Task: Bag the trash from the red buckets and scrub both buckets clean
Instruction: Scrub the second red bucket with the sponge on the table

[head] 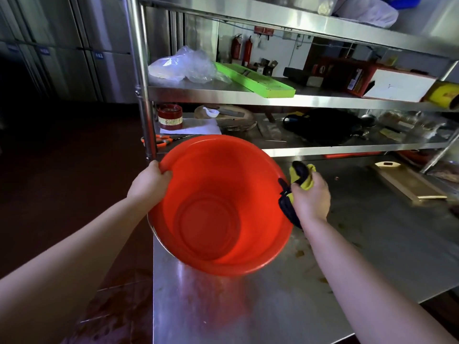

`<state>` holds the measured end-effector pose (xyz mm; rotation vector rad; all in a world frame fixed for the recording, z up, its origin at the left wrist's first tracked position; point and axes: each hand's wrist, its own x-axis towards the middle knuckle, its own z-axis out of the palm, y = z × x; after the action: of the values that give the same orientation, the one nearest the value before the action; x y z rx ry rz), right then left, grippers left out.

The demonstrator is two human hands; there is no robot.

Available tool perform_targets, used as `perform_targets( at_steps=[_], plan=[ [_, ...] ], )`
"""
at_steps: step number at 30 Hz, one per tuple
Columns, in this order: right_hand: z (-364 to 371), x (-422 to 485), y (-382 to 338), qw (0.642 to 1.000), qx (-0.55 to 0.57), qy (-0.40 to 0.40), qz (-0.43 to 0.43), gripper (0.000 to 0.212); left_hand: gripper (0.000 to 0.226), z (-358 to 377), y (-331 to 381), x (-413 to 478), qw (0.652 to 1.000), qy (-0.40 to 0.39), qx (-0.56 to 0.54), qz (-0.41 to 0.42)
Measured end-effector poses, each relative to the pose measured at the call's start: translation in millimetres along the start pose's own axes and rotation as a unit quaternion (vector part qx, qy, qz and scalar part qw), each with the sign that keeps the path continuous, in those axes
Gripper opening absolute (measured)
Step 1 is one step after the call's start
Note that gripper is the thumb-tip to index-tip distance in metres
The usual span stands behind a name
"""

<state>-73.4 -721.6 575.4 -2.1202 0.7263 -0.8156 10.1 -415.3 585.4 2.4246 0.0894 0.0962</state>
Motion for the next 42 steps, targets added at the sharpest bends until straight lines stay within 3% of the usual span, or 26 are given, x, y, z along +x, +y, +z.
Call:
perform_targets(
  at_steps=[3, 7, 9, 11, 13, 14, 16, 18, 19, 21, 26, 28, 31, 33, 37, 42],
  plan=[
    [-20, 3, 1, 0.994, 0.107, -0.022, -0.008, 0.031, 0.034, -3, -15, 8, 0.996, -0.009, -0.052, -0.077],
    [-36, -5, 2, 0.988, 0.120, -0.077, -0.057, 0.030, 0.028, 3, -20, -1, 0.962, -0.065, -0.205, -0.169],
    [-37, -12, 3, 0.987, 0.112, -0.085, -0.074, 0.035, 0.035, 9, -22, -6, 0.944, -0.096, -0.250, -0.195],
    [-37, -20, 5, 0.988, 0.087, -0.090, -0.093, 0.040, 0.052, 15, -28, -14, 0.958, -0.079, -0.207, -0.185],
    [-36, -26, 7, 0.987, 0.066, -0.099, -0.112, 0.040, 0.072, 16, -36, -27, 0.998, -0.010, -0.021, -0.060],
    [-35, -29, 9, 0.986, 0.059, -0.103, -0.117, 0.039, 0.077, 14, -41, -35, 0.997, 0.024, 0.047, 0.055],
    [-35, -35, 12, 0.985, 0.048, -0.110, -0.127, 0.038, 0.086, 6, -48, -50, 0.947, 0.021, 0.127, 0.293],
    [-34, -39, 14, 0.984, 0.036, -0.114, -0.134, 0.038, 0.099, 1, -55, -54, 0.858, -0.046, 0.259, 0.442],
    [-34, -41, 15, 0.983, 0.031, -0.117, -0.137, 0.037, 0.101, 1, -59, -52, 0.808, -0.060, 0.332, 0.483],
    [-33, -44, 15, 0.982, 0.028, -0.125, -0.137, 0.037, 0.093, 0, -59, -46, 0.743, -0.040, 0.399, 0.536],
    [-38, -44, 10, 0.982, 0.031, -0.132, -0.133, 0.036, 0.064, 6, -38, -43, 0.695, -0.010, 0.347, 0.630],
    [-43, -43, 8, 0.982, 0.037, -0.127, -0.133, 0.036, 0.059, 11, -29, -48, 0.704, -0.003, 0.298, 0.645],
    [-53, -38, 6, 0.983, 0.052, -0.124, -0.128, 0.037, 0.059, 6, -14, -53, 0.771, 0.035, 0.229, 0.593],
    [-60, -34, 6, 0.982, 0.064, -0.126, -0.128, 0.037, 0.064, 0, -4, -54, 0.821, 0.082, 0.201, 0.528],
    [-71, -29, 11, 0.979, 0.091, -0.140, -0.118, 0.031, 0.049, -10, 8, -48, 0.917, 0.109, 0.157, 0.350],
    [-68, -30, 26, 0.966, 0.073, -0.214, -0.123, 0.032, 0.049, -6, 3, -43, 0.964, 0.118, 0.082, 0.222]
  ],
)
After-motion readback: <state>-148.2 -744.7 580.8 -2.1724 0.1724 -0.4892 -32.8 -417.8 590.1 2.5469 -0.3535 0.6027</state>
